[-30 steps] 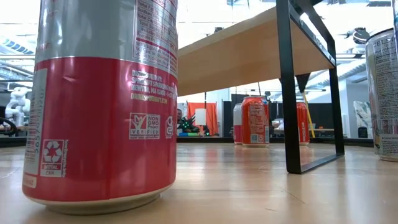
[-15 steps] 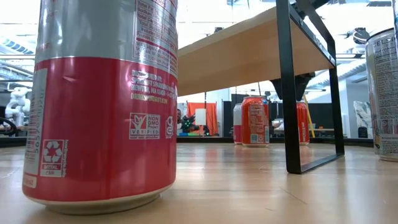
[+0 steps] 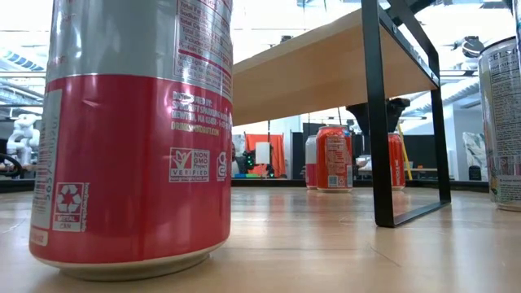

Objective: Place canned beverage on shelf
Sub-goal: Put the top red soda can on the shelf

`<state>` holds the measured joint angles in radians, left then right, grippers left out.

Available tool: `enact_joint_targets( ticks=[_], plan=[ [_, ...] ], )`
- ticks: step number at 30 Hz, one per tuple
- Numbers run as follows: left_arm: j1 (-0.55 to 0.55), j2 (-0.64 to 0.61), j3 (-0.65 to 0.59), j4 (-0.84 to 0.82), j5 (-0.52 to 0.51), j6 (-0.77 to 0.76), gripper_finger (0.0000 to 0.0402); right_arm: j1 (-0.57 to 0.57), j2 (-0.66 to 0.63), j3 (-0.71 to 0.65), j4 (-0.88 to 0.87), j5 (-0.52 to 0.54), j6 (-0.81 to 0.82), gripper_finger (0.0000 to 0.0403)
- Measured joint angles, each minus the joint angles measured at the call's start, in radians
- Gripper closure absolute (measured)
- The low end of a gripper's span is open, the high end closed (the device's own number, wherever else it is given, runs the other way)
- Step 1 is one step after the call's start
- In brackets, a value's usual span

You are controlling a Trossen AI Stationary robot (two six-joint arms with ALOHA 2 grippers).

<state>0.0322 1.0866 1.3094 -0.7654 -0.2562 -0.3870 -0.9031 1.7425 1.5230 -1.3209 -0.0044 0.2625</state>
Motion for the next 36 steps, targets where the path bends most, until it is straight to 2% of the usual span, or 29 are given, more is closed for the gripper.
enact_joint_targets(
  ticks=[12,29,36],
  plan=[
    [0.0,0.0,0.0,0.0,0.0,0.0,0.0402,0.0,0.069,0.0,-0.039,-0.001,-0.036,0.0076],
    [0.0,0.0,0.0,-0.005,-0.002,0.008,0.0402,0.0,0.071,-0.015,-0.035,0.001,-0.037,0.0109],
    [0.0,0.0,0.0,-0.008,-0.002,0.008,0.0402,0.0,0.07,-0.042,-0.045,0.0,-0.03,0.011]
  ],
)
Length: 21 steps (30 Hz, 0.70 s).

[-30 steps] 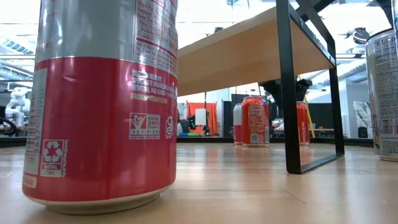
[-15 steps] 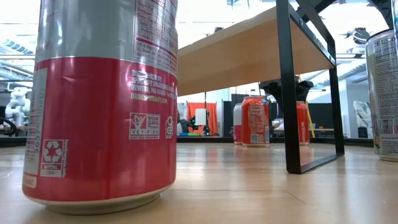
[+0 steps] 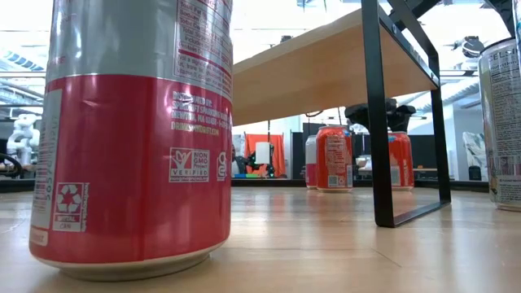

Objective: Place canned beverage on shelf
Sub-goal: Put the top red soda can on the shelf

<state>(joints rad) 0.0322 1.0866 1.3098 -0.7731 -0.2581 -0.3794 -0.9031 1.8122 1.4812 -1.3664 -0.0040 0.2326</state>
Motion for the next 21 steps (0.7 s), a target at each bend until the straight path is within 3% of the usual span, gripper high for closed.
enact_joint_targets(
  ticks=[10,21],
  plan=[
    [0.001,0.0,0.0,-0.006,-0.01,-0.001,0.0402,0.001,-0.014,-0.006,-0.016,0.001,0.005,0.0068],
    [0.001,0.0,0.0,-0.006,-0.012,-0.006,0.0402,-0.007,-0.014,-0.005,-0.003,-0.001,-0.017,0.0066]
  ],
)
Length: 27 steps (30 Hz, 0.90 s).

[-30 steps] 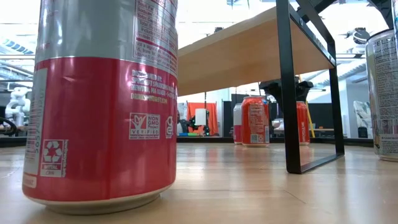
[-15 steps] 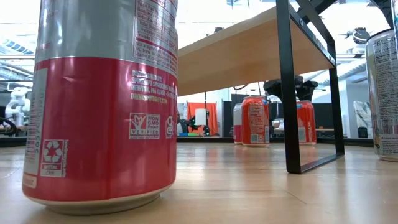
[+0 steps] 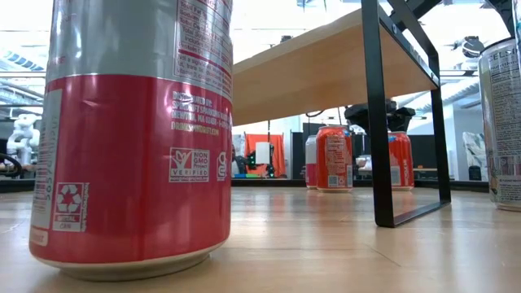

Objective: Place canned beverage on shelf
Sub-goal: Put the top red soda can on the shelf

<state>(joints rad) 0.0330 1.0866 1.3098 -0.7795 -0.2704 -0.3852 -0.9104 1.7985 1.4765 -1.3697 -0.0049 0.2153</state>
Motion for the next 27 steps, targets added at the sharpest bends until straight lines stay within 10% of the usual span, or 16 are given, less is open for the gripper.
enact_joint_targets(
  ticks=[27],
  plan=[
    [0.0,0.0,0.0,-0.001,-0.023,-0.001,0.0402,0.002,0.0,0.002,-0.044,0.007,0.015,0.004]
  ],
)
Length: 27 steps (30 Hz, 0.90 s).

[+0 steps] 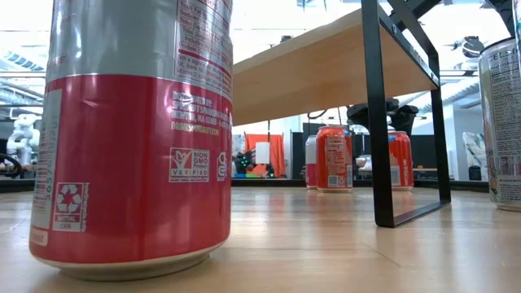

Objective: Place canned beverage on shelf
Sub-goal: Put the top red soda can on the shelf

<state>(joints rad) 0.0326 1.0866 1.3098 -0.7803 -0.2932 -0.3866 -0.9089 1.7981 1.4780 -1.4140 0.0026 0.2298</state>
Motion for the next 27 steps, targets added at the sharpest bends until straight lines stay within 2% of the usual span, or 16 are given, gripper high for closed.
enact_joint_targets(
  ticks=[7,16,27],
  plan=[
    [0.0,0.0,0.0,-0.024,0.0,0.004,0.0402,0.0,0.0,-0.008,0.014,-0.005,0.001,0.006],
    [0.0,0.0,0.0,-0.041,0.0,0.0,0.0401,0.003,0.0,-0.103,0.023,-0.031,0.014,0.0078],
    [0.0,0.0,0.0,-0.041,0.0,0.0,0.0401,0.006,-0.003,-0.104,0.037,-0.03,0.02,0.0093]
  ],
)
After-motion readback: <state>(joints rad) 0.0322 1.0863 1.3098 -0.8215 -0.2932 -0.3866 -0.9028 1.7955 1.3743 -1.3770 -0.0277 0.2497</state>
